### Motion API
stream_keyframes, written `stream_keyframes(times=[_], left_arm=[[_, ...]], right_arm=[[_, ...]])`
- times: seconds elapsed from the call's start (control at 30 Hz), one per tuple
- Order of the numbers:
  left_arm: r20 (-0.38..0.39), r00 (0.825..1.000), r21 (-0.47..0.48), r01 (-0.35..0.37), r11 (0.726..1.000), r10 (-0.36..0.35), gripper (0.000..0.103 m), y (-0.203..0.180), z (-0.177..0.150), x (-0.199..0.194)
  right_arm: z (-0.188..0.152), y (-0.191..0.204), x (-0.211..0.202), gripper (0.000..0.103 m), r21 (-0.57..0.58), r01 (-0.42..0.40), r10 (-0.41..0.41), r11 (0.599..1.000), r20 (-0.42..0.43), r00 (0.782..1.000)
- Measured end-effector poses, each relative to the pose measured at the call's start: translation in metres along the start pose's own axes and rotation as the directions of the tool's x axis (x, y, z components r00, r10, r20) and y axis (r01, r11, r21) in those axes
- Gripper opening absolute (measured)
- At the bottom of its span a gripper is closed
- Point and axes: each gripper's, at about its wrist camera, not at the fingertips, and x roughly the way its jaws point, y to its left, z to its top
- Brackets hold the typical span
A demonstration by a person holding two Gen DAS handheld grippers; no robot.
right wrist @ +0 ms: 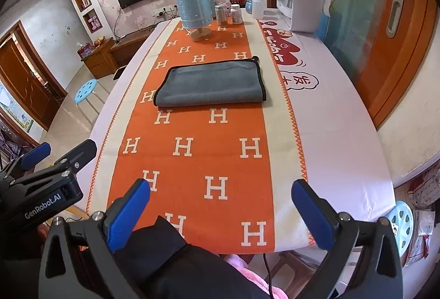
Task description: Fold towel
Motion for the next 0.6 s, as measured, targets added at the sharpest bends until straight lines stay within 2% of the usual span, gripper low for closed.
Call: stream_keyframes(times=[0.6], left_arm=[[-0.011, 1.0, 0.007, 0.012, 1.0, -0.012, 0.102, -0.004, 0.004, 0.006]], right_arm=[[0.001, -0.001, 0.012, 0.103, -0.005, -0.003, 0.003, 1.0, -0.028, 1.0]])
